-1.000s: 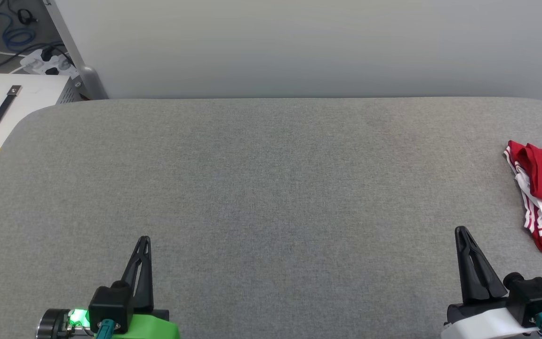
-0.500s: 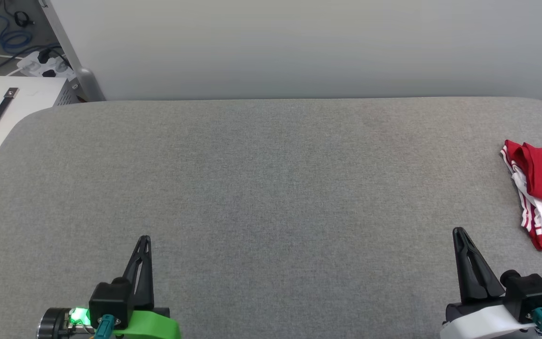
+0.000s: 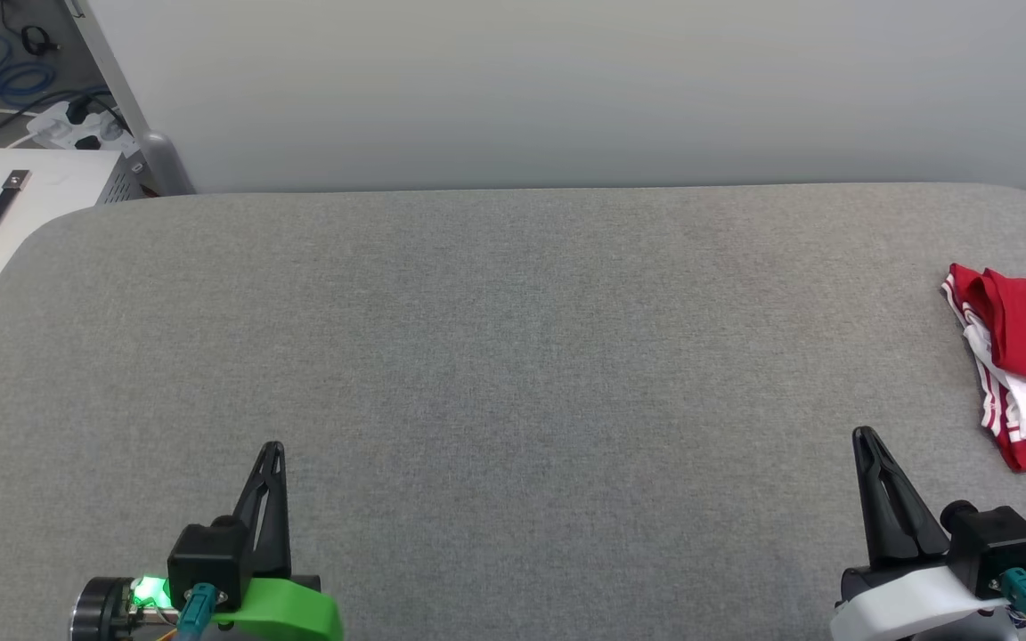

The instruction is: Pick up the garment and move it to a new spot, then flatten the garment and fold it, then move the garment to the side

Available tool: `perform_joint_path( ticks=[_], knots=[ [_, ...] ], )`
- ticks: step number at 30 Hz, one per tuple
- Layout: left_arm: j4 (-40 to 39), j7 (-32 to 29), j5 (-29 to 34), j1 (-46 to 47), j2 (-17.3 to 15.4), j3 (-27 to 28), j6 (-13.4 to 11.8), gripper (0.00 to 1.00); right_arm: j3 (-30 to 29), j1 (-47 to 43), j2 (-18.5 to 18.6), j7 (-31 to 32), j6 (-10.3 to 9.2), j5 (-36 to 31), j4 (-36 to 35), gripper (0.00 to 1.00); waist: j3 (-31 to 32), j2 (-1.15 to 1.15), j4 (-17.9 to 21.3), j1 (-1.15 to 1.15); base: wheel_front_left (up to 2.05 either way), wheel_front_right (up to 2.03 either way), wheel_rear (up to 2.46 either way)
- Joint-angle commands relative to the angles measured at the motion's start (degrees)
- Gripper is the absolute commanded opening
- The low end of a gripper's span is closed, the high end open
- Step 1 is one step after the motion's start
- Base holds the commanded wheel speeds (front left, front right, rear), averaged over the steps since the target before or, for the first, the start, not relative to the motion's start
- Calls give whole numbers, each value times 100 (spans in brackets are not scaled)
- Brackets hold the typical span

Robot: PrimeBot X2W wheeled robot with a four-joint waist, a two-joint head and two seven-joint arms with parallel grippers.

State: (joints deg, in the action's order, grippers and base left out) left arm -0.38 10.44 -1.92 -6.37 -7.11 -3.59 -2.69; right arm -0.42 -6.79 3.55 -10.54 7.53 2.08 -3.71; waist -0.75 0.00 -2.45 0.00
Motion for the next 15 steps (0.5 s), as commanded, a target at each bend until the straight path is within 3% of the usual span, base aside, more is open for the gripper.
perform_joint_path(
  ticks=[1, 15],
  knots=[
    [10, -43, 50, 133, 41, 23, 44, 0, 6, 119, -20, 44, -1, -54, 27, 0, 1, 0, 4, 0, 0, 0, 0],
    [15, -229, 76, 227, 112, 85, 86, 0, 12, 223, -28, 231, -2, -82, 91, 0, 15, 0, 49, 0, 0, 0, 0]
  ],
)
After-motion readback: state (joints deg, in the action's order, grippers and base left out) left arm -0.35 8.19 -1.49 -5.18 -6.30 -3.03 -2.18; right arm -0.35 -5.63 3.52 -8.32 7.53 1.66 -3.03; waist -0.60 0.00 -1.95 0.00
